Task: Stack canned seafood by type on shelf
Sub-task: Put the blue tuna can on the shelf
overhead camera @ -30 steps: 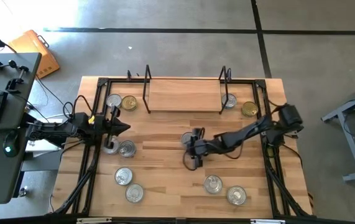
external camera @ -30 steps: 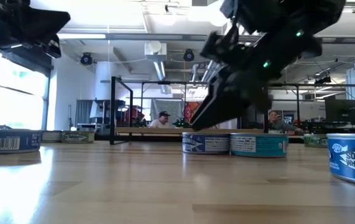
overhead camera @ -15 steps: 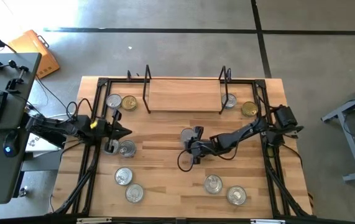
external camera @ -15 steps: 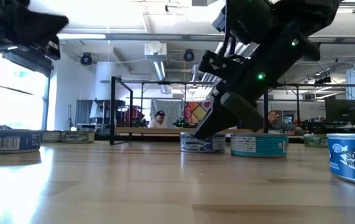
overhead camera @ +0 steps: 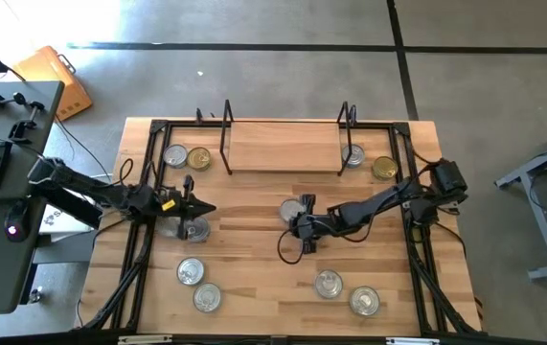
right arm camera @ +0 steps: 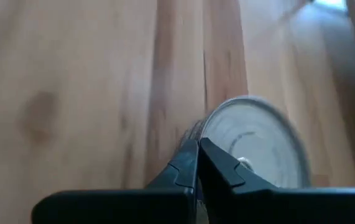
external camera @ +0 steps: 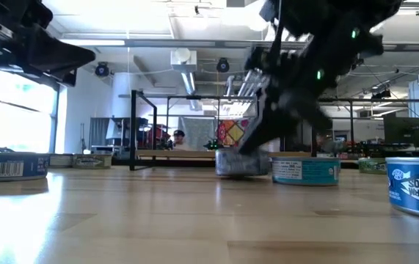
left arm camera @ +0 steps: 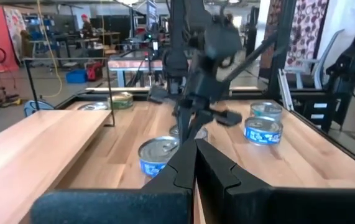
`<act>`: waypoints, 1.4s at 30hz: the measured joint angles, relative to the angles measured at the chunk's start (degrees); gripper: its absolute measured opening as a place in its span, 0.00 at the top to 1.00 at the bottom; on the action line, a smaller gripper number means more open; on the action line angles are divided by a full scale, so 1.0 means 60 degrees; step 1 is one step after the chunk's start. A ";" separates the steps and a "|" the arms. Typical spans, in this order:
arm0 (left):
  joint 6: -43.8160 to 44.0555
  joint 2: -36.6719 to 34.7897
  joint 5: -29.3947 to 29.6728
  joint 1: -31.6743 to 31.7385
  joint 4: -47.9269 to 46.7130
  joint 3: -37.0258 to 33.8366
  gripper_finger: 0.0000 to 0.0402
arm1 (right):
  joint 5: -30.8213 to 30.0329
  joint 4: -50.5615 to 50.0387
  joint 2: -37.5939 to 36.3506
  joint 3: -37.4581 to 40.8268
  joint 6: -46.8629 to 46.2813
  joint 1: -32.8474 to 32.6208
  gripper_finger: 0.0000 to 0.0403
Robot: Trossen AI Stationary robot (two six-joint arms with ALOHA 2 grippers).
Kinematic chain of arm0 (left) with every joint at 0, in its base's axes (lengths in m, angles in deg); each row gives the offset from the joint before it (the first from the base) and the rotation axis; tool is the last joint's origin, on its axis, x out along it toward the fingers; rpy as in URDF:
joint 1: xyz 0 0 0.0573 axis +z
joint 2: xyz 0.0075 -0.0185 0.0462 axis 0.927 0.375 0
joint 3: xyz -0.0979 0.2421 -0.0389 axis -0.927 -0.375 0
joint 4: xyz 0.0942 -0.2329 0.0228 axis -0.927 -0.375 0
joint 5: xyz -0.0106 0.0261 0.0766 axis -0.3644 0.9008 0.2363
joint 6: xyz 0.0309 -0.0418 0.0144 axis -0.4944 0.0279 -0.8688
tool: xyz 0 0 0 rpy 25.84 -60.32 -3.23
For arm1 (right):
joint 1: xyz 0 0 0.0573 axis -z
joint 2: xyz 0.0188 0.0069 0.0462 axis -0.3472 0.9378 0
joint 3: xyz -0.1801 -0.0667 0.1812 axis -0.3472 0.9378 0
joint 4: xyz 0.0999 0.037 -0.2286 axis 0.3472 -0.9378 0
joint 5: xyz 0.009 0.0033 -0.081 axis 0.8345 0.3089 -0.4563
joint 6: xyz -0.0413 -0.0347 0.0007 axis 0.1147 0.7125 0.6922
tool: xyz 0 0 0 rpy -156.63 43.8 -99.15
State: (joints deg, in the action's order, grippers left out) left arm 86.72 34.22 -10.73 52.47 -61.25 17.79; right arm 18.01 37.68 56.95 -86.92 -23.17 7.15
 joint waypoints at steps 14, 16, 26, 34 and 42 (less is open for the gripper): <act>-0.0266 0.2423 0.0716 0.0004 0.2286 0.0000 1.00 | 0.0287 -0.0019 -0.0556 -0.0026 0.0308 -0.0003 1.00; -0.0262 0.2662 0.0719 0.0004 0.2366 0.0049 1.00 | 0.0495 -0.0017 -0.0429 -0.0026 0.0308 0.0000 1.00; -0.0262 0.3533 0.0724 0.0018 0.2363 0.0495 1.00 | 0.0392 0.0394 0.0209 -0.0026 -0.0038 0.0066 1.00; -0.0197 0.3877 0.0730 0.0018 0.2403 0.0539 1.00 | 0.0312 0.0820 0.0209 -0.0030 -0.0162 0.0215 0.77; -0.0193 0.3916 0.0754 0.0018 0.2440 0.0546 1.00 | 0.0017 0.1807 0.0883 -0.0047 0.0996 0.0232 0.58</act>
State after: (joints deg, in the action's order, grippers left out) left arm 85.56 57.72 -6.21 52.58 -46.61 21.07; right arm 18.11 48.53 62.25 -87.21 -17.20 8.54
